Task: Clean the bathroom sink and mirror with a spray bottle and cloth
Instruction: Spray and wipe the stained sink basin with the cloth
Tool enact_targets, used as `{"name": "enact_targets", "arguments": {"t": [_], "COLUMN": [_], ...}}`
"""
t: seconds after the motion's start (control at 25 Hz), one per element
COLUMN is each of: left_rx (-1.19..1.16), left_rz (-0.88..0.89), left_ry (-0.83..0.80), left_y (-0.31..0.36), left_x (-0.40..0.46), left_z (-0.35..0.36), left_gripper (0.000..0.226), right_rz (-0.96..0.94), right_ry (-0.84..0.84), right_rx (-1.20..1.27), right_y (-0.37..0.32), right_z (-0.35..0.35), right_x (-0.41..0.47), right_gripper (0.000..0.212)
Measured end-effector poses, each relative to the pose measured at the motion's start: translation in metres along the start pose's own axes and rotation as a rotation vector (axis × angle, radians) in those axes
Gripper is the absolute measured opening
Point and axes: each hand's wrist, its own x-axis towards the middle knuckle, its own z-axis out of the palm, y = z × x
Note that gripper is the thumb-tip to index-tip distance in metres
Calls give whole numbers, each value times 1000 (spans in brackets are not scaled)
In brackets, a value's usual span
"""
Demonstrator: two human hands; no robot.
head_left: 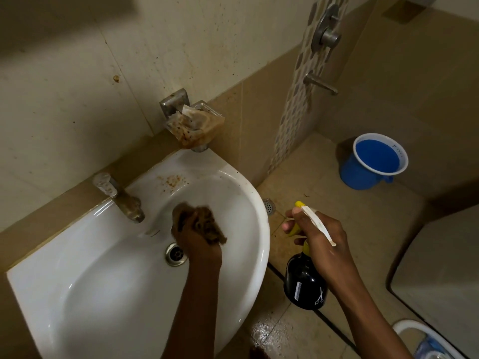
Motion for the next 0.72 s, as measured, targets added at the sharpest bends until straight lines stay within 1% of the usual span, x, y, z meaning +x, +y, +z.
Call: {"name": "enact_targets", "arguments": {"t": [0.04, 0.12, 0.16, 0.2, 0.28, 0.36, 0.4, 0.44, 0.48, 0.56, 0.6, 0.64, 0.72], "left_rx": [-29, -53, 16, 139, 377, 581, 605, 569, 471, 245, 208, 207, 289], "left_rz": [26, -23, -55, -62, -37, -14, 5, 16, 7, -69, -79, -71, -43], "left_ry": [149, 338, 358, 342, 336, 389, 400, 396, 364, 213, 148, 81, -95], "left_y": [-2, -13, -20, -27, -37, -45, -47, -47, -49, -52, -52, -52, -49], "left_x": [1, 7, 11, 16, 27, 38, 41, 41, 39, 33, 29, 26, 13], "left_z": [-15, -31, -29, -23, 2, 24, 32, 37, 43, 56, 64, 71, 80], "left_gripper": [11, 13, 19, 22, 20, 37, 42, 43, 45, 56, 59, 55, 36], "right_rz": [6, 14, 11, 6, 8, 18, 16, 9, 3, 3, 9, 12, 8], "right_ry": [-15, -52, -72, -92, -119, -121, -111, -97, -79, -43, -28, -15, -3], "right_rx": [5, 17, 17, 13, 14, 44, 50, 36, 13, -7, -6, -3, 9], "right_y": [0, -1, -1, -1, -2, -4, -5, -6, -7, -8, -9, -10, -12], "right_z": [7, 20, 25, 28, 28, 20, 15, 10, 5, -2, -5, -7, -12], "right_x": [1, 3, 3, 3, 4, 3, 3, 3, 4, 8, 10, 11, 12], "right_gripper": [22, 21, 21, 22, 22, 23, 23, 24, 24, 23, 23, 24, 26]}}
